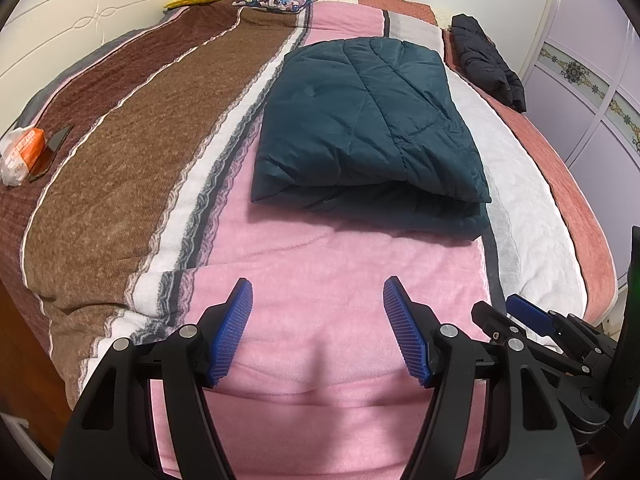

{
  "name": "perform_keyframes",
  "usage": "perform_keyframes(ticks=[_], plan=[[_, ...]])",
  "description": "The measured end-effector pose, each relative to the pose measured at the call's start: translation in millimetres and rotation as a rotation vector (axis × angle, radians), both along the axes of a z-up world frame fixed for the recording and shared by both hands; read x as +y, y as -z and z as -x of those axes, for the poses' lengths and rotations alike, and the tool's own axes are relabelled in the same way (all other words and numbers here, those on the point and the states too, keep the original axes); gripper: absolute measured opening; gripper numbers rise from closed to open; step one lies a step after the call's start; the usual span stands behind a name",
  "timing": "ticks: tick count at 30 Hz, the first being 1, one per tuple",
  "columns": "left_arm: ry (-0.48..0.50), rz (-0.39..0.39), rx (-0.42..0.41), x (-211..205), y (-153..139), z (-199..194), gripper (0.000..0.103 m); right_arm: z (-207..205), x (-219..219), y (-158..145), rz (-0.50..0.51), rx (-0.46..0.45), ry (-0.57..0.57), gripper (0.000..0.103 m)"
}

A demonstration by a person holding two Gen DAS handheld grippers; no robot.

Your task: Fold large clothes

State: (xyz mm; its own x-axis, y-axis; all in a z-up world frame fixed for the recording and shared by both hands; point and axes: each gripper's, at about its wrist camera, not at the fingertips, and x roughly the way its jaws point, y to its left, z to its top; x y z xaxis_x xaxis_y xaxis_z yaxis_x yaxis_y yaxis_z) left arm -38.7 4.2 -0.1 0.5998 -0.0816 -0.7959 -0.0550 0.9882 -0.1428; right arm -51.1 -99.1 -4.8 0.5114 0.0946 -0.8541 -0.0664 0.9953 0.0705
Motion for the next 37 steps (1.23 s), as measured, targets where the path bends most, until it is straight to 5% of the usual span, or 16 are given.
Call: perform_keyframes(ticks=[37], plan=[[-0.007, -0.025, -0.003, -4.4, 1.9, 4.0, 0.065, 2.7, 1.0, -0.5, -0.003, 0.005, 0.01, 0.044]])
